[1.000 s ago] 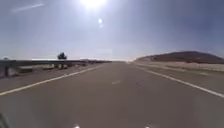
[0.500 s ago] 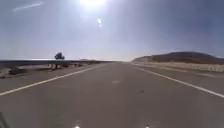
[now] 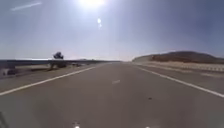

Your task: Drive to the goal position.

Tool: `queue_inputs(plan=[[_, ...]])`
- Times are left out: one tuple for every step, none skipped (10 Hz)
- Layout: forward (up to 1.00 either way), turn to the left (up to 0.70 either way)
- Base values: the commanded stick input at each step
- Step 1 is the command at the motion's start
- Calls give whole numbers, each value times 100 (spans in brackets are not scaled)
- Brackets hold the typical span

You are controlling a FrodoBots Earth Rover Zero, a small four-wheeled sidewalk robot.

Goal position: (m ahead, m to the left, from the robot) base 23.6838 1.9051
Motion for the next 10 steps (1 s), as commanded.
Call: queue_inputs(plan=[[100, 0], [100, 0], [100, 0], [100, 0], [100, 0], [100, 0], [100, 0], [100, 0], [100, 0], [100, 0]])
